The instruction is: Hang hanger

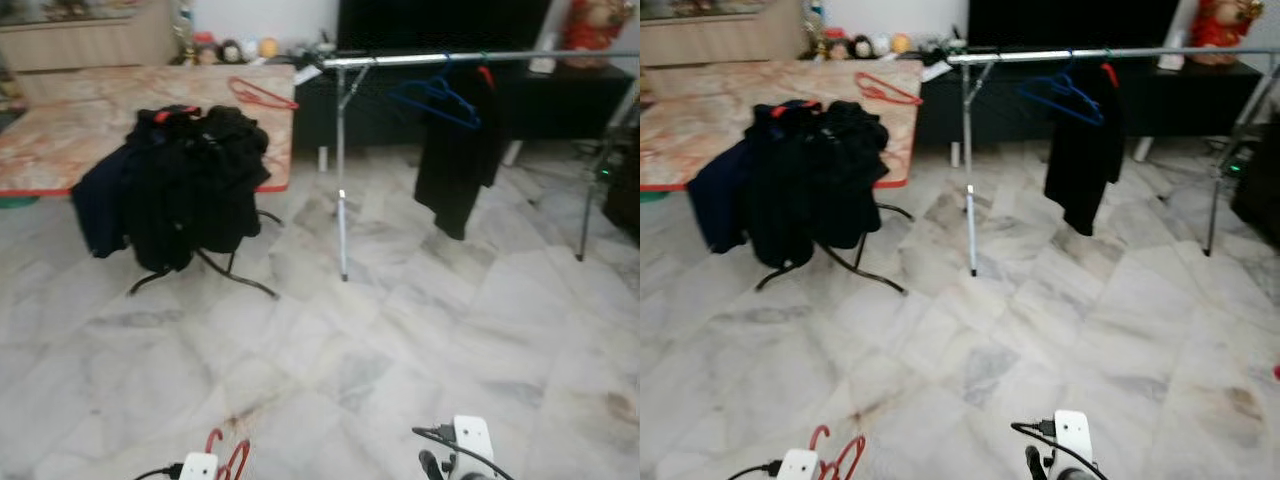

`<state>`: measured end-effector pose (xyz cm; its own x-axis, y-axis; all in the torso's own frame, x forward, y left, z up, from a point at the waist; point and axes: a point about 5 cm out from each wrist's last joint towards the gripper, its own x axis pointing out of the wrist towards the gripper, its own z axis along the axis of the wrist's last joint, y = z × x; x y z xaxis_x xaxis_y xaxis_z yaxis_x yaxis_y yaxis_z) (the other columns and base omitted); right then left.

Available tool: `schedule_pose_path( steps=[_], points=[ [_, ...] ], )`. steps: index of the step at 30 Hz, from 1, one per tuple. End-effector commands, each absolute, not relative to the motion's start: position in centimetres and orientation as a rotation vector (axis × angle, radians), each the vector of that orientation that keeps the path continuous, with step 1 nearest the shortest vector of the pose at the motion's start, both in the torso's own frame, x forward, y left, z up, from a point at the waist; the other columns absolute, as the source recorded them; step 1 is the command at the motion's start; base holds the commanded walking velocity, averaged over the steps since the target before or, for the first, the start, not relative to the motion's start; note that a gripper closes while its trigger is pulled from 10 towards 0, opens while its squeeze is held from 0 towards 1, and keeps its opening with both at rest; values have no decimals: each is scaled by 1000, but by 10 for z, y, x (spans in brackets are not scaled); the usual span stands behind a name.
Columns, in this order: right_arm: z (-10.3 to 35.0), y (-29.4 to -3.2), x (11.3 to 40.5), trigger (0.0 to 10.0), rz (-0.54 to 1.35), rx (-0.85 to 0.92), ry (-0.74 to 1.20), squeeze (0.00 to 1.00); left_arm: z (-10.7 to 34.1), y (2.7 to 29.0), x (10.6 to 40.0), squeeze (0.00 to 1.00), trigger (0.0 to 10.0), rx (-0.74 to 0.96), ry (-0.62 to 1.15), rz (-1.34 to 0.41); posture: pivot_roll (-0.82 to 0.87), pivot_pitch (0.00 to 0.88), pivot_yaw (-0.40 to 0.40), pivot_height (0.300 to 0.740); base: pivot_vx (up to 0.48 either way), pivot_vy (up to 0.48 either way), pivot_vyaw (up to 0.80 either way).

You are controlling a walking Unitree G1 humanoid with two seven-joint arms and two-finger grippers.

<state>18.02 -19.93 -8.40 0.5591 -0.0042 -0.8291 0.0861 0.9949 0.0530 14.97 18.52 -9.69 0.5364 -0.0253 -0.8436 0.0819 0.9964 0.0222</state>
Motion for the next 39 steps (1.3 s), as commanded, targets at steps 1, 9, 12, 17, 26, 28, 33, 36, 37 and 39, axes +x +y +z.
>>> schedule_pose_path(
  steps=[1,9,12,17,26,28,33,36,37,39],
  points=[
    [-84,-200,180,10000,-50,81,980,0,-100,182,144,0,10000,60,1034,-73,2,0,-18,716,390,0,-587],
    [-84,-200,180,10000,-49,76,981,0,-100,182,142,0,10000,67,1040,-80,2,0,-18,716,395,0,-584],
    [-84,-200,180,10000,-47,75,982,0,-101,183,142,0,10000,68,1041,-81,2,0,-18,716,401,0,-583],
    [-84,-200,180,10000,-44,73,984,0,-99,197,141,0,10000,74,1036,-69,5,0,-20,716,401,0,-581],
    [-84,-200,180,10000,-42,70,984,0,-97,206,140,0,10000,83,1041,-72,7,0,-20,716,402,0,-575],
    [-84,-200,180,10000,-42,70,984,0,-98,206,140,0,10000,83,1043,-73,7,0,-20,716,401,0,-575],
    [-84,-200,180,10000,-39,70,984,0,-99,200,140,0,10000,85,1049,-82,7,0,-21,716,400,0,-575],
    [-84,-200,180,10000,-37,69,985,0,-99,192,142,0,10000,83,1048,-87,7,0,-21,716,402,0,-575],
    [-84,-200,180,10000,-36,69,985,0,-100,190,142,0,10000,83,1048,-87,7,0,-21,716,401,0,-575],
    [-84,-200,180,10000,-35,69,985,0,-100,188,142,0,10000,82,1048,-88,7,0,-21,716,401,0,-578]
  ],
)
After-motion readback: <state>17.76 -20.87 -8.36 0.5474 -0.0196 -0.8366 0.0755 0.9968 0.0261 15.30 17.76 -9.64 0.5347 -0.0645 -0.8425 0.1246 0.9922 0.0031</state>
